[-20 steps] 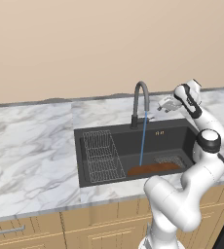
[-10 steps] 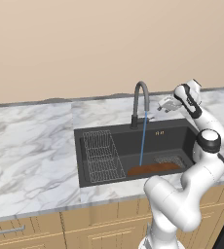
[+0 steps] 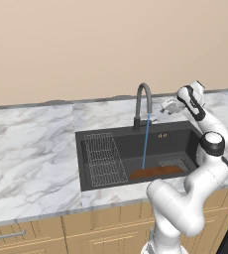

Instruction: Turn on the sink faucet with hot water and rinse the cutting board for ten seconds, then turn off the faucet. Push the cutting board to reach the water if necessary.

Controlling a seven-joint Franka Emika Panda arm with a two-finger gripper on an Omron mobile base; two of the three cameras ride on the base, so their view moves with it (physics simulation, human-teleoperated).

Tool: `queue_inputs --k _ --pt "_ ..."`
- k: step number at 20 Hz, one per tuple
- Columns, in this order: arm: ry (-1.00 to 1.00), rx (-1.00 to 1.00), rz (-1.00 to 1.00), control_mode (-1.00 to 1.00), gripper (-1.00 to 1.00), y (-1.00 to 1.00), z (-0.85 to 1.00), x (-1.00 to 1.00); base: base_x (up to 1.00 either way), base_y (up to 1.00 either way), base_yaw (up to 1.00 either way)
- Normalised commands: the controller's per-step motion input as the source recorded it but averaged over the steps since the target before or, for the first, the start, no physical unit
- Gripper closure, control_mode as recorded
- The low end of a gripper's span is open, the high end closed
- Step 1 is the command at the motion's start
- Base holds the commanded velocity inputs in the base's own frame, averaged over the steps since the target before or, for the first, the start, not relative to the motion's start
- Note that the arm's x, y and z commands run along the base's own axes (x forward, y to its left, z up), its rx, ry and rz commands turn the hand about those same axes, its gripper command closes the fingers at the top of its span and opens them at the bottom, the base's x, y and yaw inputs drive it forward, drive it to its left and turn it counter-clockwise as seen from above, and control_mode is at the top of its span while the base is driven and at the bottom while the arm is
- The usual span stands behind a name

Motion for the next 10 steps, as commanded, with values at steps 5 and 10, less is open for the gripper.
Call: queue_inputs --k 5,10 --pt "0.00 0.00 0.00 -1.00 -1.00 0.00 0.00 0.00 0.00 0.00 0.00" --pt "0.00 0.00 0.00 -1.00 -1.00 0.00 0.00 0.00 0.00 0.00 0.00"
